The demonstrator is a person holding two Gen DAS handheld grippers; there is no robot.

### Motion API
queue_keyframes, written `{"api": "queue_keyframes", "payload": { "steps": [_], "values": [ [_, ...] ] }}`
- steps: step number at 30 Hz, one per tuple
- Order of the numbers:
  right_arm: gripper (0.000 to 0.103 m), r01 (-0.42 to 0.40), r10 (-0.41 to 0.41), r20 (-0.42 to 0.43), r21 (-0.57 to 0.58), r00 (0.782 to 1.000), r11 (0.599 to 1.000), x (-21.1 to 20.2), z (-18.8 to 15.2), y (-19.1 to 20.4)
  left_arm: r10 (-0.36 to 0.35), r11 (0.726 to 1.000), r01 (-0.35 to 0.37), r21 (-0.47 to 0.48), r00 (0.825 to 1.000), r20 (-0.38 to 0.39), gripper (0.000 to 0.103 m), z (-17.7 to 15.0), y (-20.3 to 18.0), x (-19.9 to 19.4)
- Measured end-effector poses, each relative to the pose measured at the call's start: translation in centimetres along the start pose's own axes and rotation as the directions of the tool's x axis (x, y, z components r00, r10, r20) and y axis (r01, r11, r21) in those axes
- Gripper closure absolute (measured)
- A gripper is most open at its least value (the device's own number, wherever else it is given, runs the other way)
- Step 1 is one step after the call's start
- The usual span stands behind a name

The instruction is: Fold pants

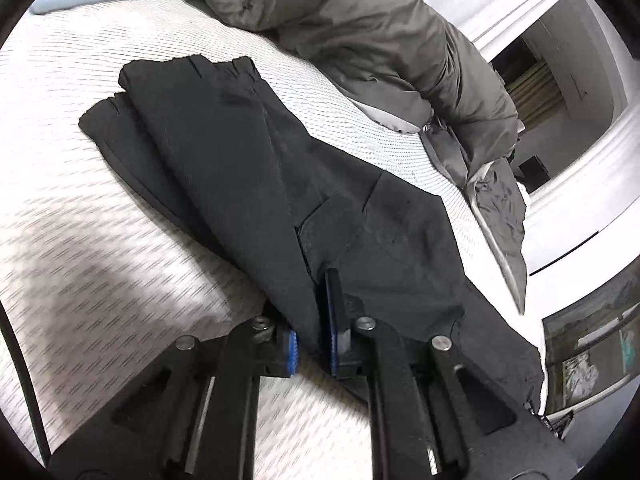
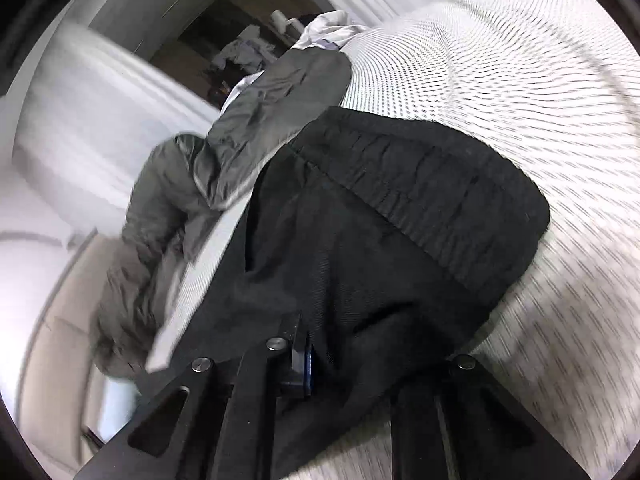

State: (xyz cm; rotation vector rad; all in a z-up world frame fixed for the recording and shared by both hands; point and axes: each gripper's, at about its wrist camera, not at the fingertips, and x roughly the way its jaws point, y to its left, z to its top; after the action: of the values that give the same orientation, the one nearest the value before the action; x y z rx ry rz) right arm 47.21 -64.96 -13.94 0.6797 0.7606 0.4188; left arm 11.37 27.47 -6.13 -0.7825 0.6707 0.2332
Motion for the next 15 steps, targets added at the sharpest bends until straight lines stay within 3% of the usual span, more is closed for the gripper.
{"api": "queue_keyframes", "payload": {
  "steps": [2,4,6,9,11,13,15],
  "values": [
    [0.088,-0.001,0.001,-0.015,-0.037,1.0,0.999,-1.8,-1.7,-0.3,0.033,0.999,-0.033,0.033,0.999,-0.017,0.093,-1.8,1.3,-2.3],
    [0.08,0.004,-0.008,-0.043,-0.096,0.999,0.995,-3.3,-3.3,-0.8,0.049,0.998,-0.048,0.037,0.998,-0.029,0.085,-3.0,2.9,-4.3],
    [0.055,-0.001,-0.001,-0.026,-0.095,1.0,0.995,-5.3,-4.3,-1.5,0.075,0.996,-0.075,0.039,0.997,-0.003,0.074,-3.4,3.9,-6.2],
    [0.038,0.056,-0.049,0.101,-0.07,0.994,0.996,-8.8,-4.5,-2.1,0.134,0.983,-0.143,0.115,0.987,0.086,0.073,-3.6,3.4,-9.2],
    [0.03,0.146,-0.132,0.142,-0.091,0.981,0.985,-10.2,-4.5,-1.7,0.133,0.972,-0.155,0.18,0.983,0.124,0.061,-3.7,2.0,-11.3],
    [0.025,0.236,-0.202,0.186,-0.184,0.962,0.954,-11.2,-3.9,0.2,0.107,0.961,-0.139,0.238,0.984,0.145,0.027,-3.7,0.0,-12.5],
    [0.017,0.293,-0.24,0.227,-0.234,0.944,0.927,-12.1,-3.6,1.6,0.074,0.946,-0.118,0.301,0.985,0.156,0.012,-3.8,-2.3,-12.6]
  ]
}}
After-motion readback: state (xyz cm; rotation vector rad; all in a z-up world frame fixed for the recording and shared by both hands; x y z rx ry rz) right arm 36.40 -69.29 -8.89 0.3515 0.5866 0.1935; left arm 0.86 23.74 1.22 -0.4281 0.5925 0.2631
